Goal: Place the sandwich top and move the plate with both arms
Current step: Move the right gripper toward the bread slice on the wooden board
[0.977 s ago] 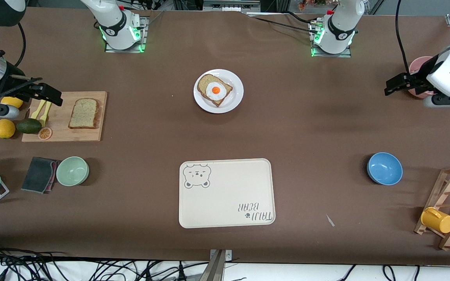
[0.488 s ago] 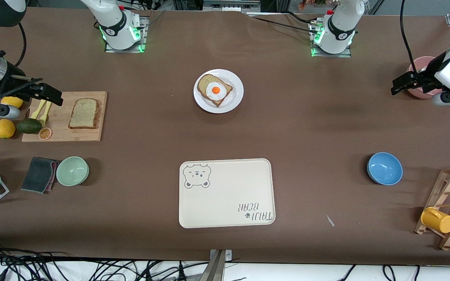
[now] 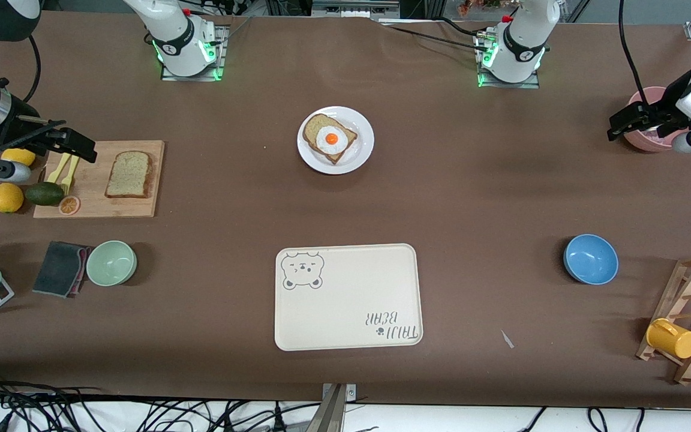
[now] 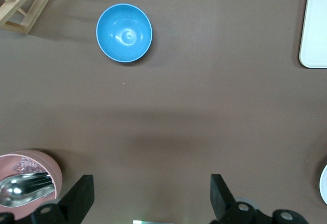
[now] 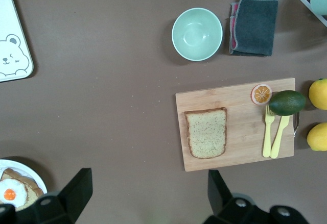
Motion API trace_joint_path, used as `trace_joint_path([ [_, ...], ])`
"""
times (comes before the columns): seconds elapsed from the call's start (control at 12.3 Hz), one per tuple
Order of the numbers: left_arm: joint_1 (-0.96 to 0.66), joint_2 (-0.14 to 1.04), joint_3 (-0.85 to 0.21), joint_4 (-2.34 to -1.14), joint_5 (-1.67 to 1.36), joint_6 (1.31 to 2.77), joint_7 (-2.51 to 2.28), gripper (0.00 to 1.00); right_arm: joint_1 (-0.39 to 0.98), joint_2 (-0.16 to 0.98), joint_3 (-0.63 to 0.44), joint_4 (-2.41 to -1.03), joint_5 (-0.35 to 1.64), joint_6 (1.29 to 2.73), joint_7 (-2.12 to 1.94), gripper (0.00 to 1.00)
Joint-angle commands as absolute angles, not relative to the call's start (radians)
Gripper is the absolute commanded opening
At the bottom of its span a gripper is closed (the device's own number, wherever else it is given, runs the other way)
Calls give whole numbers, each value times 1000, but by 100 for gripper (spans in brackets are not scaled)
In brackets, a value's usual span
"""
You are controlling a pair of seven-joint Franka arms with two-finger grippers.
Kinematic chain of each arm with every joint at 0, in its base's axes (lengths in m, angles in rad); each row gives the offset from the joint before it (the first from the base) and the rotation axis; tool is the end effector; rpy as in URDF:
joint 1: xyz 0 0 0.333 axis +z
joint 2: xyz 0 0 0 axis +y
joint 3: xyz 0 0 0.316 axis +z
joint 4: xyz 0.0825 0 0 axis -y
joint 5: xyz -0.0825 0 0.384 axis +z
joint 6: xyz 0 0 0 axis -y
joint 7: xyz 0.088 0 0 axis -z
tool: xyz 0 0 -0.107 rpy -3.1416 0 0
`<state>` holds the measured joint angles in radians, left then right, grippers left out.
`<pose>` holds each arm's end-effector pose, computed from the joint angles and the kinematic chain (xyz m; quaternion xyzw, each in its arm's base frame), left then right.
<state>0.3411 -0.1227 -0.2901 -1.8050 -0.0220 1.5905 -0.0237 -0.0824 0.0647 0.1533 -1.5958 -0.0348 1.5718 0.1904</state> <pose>0.5129 0.0163 0.5786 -0.9980 -0.0399 0.0485 0.0058 0.5696 0.0341 0.5768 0.9972 -0.0588 -0.0420 0.0181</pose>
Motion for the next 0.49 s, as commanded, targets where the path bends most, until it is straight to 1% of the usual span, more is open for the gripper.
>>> trace_joint_path([
  [0.0,354,-138,-302,-1812,6,1592,18,100,-77,51,150,-1609,-38,1580,202,100],
  [0.41,357,-137,-296,-1816,6,1595,54,100,-77,46,95,-1635,-40,1614,202,100],
])
